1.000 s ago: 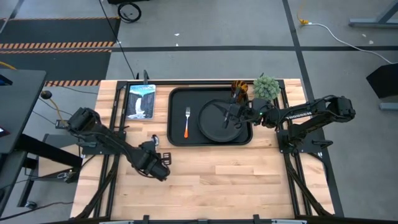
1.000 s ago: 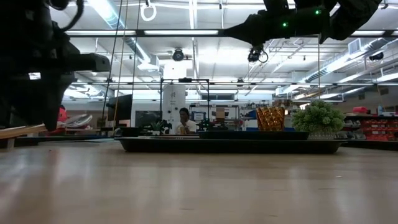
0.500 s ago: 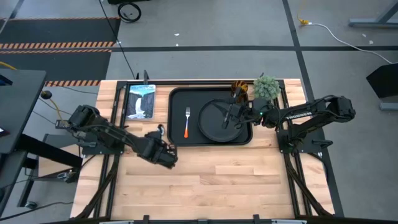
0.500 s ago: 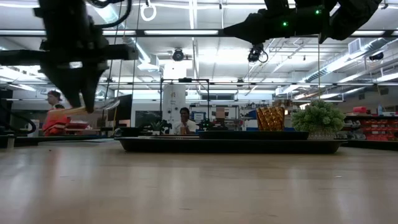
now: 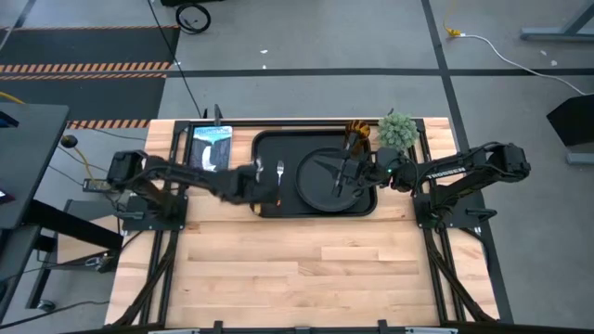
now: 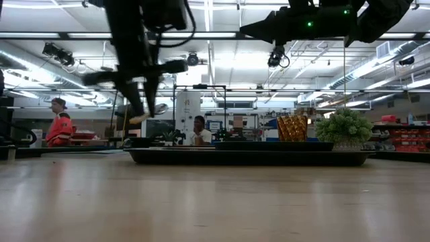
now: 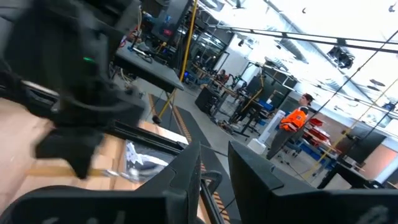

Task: Pick and place plate/cup/fork/spoon on tray
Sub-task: Put the yellow spoon to the left of the orange fork on the black tray, then return to Home Position

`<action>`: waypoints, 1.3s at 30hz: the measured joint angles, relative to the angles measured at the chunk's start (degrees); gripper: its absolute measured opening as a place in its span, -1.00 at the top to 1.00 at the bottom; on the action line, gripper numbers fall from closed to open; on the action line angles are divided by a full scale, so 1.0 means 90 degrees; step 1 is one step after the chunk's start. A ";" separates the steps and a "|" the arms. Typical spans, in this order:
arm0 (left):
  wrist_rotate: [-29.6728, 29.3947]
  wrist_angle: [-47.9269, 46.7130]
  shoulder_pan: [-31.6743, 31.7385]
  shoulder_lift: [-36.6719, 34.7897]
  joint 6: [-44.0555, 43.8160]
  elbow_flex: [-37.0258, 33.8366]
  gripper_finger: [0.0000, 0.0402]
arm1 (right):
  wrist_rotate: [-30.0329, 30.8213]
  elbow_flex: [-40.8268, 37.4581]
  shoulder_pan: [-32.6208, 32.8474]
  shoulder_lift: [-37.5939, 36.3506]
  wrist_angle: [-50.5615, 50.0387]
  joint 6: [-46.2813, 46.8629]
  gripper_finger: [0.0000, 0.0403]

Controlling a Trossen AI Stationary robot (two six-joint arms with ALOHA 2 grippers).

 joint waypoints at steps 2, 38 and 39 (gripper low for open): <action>-0.0039 0.0347 0.0350 0.0000 0.0523 0.0000 0.65 | -0.0017 0.0000 0.0014 0.0000 0.0000 -0.0004 0.56; 0.0904 0.1983 0.1757 0.1561 0.2341 0.0000 0.26 | -0.0274 0.0000 0.0050 0.0000 -0.0021 0.0222 0.56; 0.0905 0.1971 0.1760 0.1548 0.2357 0.0000 0.23 | -0.0273 0.0000 0.0050 0.0000 -0.0022 0.0222 0.56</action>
